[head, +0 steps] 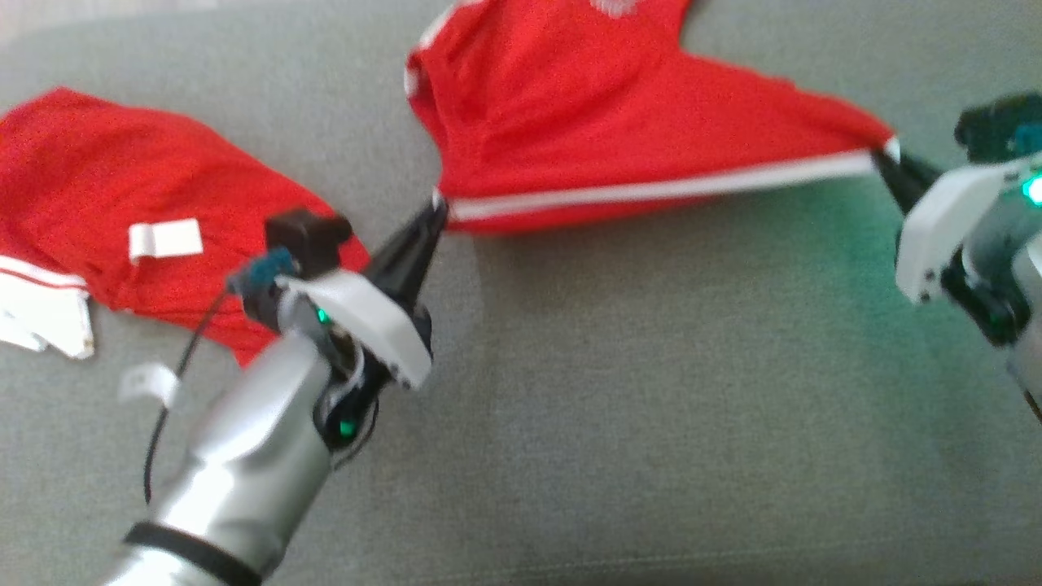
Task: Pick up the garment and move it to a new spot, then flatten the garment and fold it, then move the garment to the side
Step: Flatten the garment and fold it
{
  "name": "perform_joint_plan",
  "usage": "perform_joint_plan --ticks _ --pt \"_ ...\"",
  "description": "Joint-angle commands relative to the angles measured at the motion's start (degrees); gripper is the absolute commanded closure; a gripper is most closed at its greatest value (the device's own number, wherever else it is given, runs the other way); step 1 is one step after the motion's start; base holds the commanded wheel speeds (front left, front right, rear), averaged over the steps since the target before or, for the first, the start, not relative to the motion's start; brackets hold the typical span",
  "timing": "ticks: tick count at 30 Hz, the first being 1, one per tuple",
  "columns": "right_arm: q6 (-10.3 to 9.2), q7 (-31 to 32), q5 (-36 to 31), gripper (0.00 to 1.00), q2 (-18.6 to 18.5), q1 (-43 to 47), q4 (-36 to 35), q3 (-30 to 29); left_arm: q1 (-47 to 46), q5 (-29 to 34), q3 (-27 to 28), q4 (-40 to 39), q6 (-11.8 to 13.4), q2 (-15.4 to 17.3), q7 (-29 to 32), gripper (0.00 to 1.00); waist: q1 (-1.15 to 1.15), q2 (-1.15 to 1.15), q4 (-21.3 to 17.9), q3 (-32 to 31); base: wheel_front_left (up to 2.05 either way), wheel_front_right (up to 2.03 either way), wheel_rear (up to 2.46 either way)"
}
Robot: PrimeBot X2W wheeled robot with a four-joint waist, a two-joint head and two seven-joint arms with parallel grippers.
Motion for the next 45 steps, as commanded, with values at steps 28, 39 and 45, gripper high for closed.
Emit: perform_joint_plan --ticks 28,39,45 --pt "-0.11 17.0 9.9 1.0 -20.3 17.4 -25.2 -7.4 14.0 3.6 2.6 -16.4 1.2 2.3 -0.6 1.0 0.01 0.0 1.7 -8.9 0.0 0.0 0.0" --pt "-0.11 24.5 3.3 1.0 -15.9 3.2 -23.2 -10.3 2.8 5.7 2.0 -13.6 1.0 -1.0 0.0 1.0 0.01 0.0 7.8 1.0 0.0 0.0 0.0" --pt "-0.11 27.5 1.7 1.0 -15.5 -3.5 -19.0 -8.8 -1.3 5.8 0.7 -10.2 0.6 -3.4 -0.2 1.0 0.01 0.0 11.3 4.4 0.0 0.0 0.0"
